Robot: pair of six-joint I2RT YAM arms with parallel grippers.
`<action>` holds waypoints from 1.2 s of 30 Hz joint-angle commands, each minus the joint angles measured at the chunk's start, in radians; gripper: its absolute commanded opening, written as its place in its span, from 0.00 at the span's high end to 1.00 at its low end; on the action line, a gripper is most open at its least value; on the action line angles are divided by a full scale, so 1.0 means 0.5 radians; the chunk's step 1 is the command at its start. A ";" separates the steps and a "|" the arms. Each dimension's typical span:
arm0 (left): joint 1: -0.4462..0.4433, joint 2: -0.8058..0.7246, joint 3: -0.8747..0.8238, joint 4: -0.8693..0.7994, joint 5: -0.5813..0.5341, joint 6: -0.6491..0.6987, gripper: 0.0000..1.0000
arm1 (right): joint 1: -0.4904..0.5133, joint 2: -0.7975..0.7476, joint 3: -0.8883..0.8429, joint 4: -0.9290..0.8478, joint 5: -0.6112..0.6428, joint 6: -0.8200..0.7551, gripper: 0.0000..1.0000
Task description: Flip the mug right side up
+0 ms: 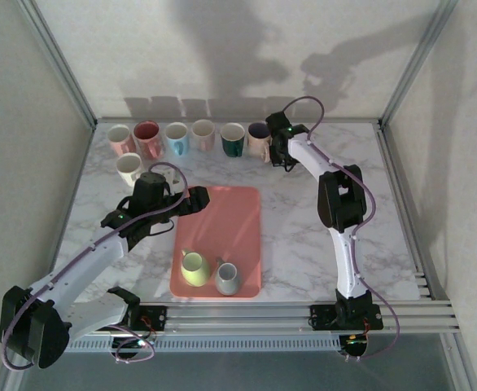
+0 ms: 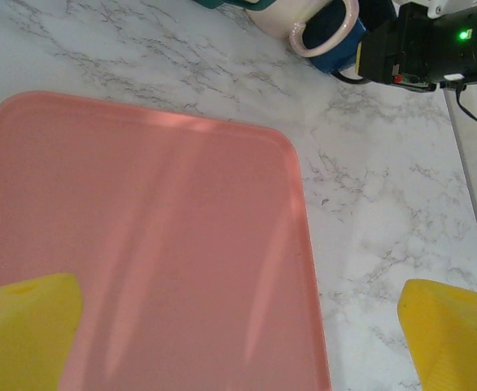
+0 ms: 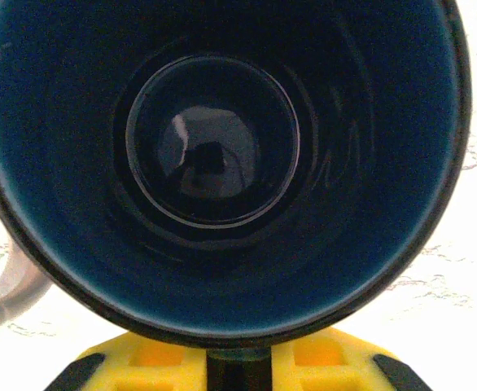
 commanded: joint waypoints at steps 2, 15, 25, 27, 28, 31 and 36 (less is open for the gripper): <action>0.022 -0.043 0.065 -0.083 -0.060 0.032 0.02 | -0.016 -0.002 0.084 0.011 -0.004 0.001 0.73; 0.025 -0.187 0.145 -0.324 -0.151 0.161 0.01 | -0.019 -0.748 -0.549 0.113 -0.099 0.087 0.50; 0.028 -0.268 0.238 -0.591 -0.081 0.460 0.00 | -0.020 -1.794 -1.450 0.300 -1.098 -0.165 0.40; 0.027 -0.264 0.256 -0.597 0.008 0.502 0.01 | -0.020 -1.931 -1.563 0.328 -1.442 -0.220 0.38; 0.027 -0.255 0.261 -0.603 0.021 0.505 0.00 | -0.021 -1.980 -1.605 0.324 -1.615 -0.235 0.37; 0.026 -0.246 0.258 -0.612 0.072 0.500 0.01 | 0.007 -2.067 -1.685 0.200 -1.975 -0.249 0.36; 0.025 -0.238 0.233 -0.606 0.265 0.478 0.01 | 0.244 -2.160 -1.806 -0.021 -2.102 -0.355 0.34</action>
